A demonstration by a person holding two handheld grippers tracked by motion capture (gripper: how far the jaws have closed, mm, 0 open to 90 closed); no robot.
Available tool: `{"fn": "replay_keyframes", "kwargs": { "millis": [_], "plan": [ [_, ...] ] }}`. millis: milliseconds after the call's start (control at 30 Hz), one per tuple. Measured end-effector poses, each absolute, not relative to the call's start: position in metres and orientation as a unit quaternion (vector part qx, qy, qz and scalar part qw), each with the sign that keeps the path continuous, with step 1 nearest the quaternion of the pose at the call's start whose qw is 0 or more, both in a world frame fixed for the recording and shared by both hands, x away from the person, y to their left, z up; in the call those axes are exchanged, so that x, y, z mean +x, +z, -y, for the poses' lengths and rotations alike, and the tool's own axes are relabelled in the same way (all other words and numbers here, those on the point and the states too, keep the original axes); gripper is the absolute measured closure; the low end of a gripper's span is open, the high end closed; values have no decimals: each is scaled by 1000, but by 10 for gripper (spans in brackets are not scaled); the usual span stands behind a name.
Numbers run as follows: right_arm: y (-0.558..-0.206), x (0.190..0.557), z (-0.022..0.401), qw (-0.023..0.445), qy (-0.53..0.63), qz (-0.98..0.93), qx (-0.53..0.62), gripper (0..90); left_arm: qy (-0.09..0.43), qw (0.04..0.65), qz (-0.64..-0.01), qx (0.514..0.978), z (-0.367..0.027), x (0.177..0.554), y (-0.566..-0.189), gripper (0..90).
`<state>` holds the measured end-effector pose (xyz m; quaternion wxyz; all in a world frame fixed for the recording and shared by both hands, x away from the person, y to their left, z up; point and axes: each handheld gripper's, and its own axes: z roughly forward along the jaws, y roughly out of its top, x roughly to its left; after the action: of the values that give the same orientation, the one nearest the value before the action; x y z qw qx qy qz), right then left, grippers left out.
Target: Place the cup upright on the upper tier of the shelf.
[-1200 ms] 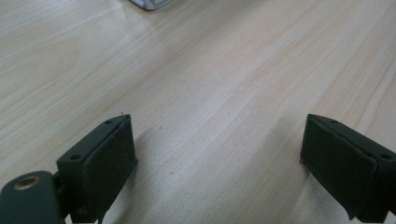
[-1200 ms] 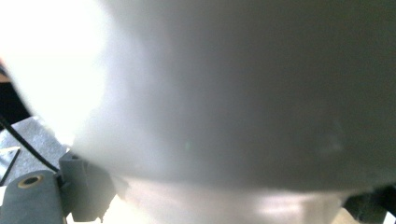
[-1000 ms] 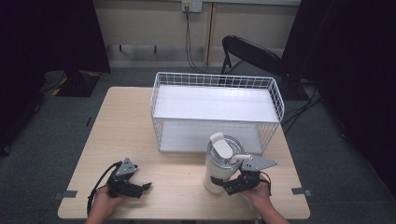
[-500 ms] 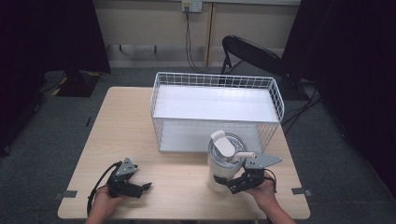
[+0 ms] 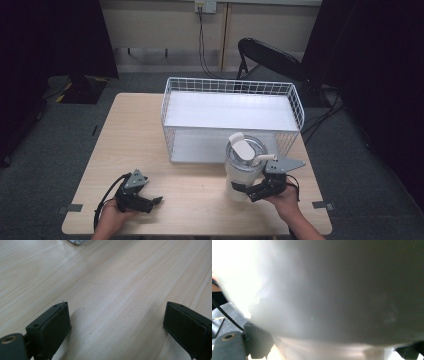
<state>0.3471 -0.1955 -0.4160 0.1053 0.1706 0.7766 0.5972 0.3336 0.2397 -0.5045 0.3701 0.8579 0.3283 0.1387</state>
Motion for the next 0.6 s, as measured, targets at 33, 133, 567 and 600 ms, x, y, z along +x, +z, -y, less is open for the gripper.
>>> {"fn": "replay_keyframes", "kwargs": {
  "millis": [33, 133, 567, 600],
  "plan": [
    [-416, 347, 196, 105, 597, -777, 171, 99, 139, 370, -328, 858, -240, 334, -505, 67],
    [-412, 348, 196, 109, 594, -779, 168, 100, 139, 370, -328, 858, -240, 334, -504, 67],
    [-397, 351, 199, 111, 592, -781, 168, 100, 136, 370, -328, 858, -239, 334, -505, 52],
    [-394, 352, 200, 111, 592, -780, 169, 100, 137, 370, -327, 859, -239, 334, -505, 52]
  ]
}}
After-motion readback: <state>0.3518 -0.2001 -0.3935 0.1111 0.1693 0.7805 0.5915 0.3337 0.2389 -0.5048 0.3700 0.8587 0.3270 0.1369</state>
